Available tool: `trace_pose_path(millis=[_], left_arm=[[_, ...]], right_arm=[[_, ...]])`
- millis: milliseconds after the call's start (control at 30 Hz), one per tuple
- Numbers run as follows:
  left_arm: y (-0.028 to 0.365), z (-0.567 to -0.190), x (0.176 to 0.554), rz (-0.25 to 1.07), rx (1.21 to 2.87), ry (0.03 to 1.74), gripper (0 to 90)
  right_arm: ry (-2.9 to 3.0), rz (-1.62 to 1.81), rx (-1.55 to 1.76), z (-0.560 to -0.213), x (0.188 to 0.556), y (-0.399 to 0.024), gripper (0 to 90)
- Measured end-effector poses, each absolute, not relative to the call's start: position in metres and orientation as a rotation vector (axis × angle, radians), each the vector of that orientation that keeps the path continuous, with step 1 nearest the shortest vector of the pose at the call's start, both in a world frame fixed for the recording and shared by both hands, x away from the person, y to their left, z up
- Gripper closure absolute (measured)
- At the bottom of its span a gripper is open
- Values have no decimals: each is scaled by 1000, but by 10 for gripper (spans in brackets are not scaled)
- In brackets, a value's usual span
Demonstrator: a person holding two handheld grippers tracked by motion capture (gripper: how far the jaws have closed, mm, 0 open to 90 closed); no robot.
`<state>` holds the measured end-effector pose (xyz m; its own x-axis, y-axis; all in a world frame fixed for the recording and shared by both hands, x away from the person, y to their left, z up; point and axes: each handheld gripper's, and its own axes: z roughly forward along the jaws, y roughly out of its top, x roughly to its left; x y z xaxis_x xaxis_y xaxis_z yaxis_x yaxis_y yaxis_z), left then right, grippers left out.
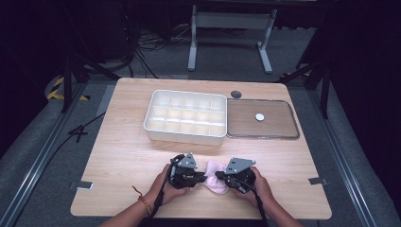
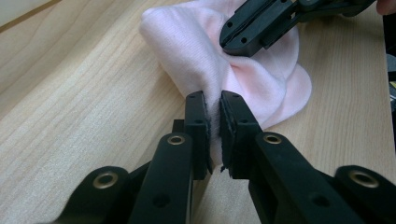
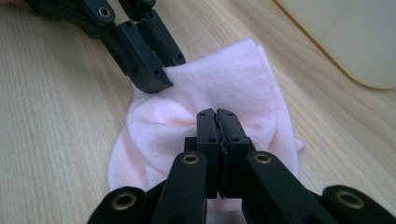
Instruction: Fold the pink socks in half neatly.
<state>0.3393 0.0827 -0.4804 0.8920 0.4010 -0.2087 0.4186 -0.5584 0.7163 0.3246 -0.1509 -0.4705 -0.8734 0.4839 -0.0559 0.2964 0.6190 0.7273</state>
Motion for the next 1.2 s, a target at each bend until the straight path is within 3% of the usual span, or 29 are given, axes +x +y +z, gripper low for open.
trace_pose_path(millis=[233, 833, 933, 1200], left_arm=[[84, -479, 340, -41, 2216, 591, 841], [78, -466, 340, -25, 2161, 551, 844], [80, -465, 340, -20, 2157, 560, 844], [81, -463, 340, -6, 2153, 552, 844]], right_arm=[[2559, 1104, 618, -465, 321, -151, 846], [2584, 1080, 614, -472, 322, -144, 867], [2570, 1109, 608, -468, 322, -148, 811], [2568, 1117, 632, -460, 318, -164, 811]])
